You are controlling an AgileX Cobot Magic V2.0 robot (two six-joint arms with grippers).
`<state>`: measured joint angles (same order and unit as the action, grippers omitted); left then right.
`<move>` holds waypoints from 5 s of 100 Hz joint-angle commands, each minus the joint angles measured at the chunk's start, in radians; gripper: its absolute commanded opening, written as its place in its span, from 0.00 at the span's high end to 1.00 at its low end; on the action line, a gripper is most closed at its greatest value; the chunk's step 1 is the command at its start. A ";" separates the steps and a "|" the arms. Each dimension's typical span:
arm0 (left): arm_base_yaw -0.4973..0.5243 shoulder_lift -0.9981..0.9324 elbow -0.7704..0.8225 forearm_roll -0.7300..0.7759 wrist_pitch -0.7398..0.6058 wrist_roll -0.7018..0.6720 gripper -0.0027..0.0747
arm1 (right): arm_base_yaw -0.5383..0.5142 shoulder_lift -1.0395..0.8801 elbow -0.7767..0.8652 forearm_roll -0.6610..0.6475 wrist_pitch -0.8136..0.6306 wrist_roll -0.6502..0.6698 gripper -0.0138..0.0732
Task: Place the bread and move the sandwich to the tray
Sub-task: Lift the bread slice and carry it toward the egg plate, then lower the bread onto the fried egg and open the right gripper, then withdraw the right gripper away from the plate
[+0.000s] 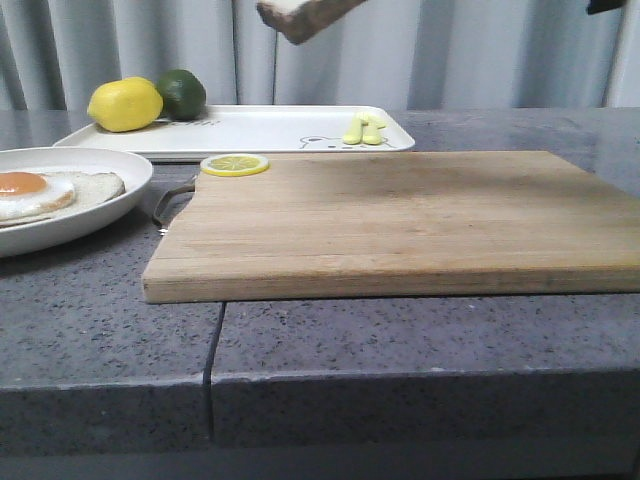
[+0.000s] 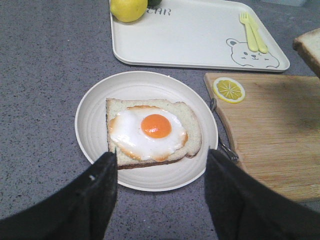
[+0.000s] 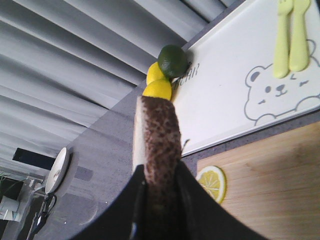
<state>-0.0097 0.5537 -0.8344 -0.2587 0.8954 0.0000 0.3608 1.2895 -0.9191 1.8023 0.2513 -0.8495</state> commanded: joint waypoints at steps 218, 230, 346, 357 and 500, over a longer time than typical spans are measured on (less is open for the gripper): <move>0.003 0.013 -0.031 -0.022 -0.070 0.000 0.49 | 0.577 0.601 -0.540 0.073 -0.383 0.166 0.69; 0.003 0.013 -0.031 -0.022 -0.070 0.000 0.49 | 0.577 0.601 -0.535 0.073 -0.379 0.153 0.63; 0.003 0.013 -0.031 -0.022 -0.070 0.000 0.49 | 0.496 0.401 -0.536 -0.246 -0.511 0.061 0.23; 0.003 0.013 -0.031 -0.022 -0.070 0.000 0.49 | 0.454 0.329 -0.527 -0.356 -0.496 0.058 0.23; 0.003 0.013 -0.031 -0.022 -0.070 0.000 0.49 | -0.289 -0.821 0.470 -1.485 -0.220 0.497 0.23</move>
<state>-0.0097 0.5537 -0.8344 -0.2587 0.8954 0.0000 0.0796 0.4796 -0.4372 0.3225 0.0725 -0.3534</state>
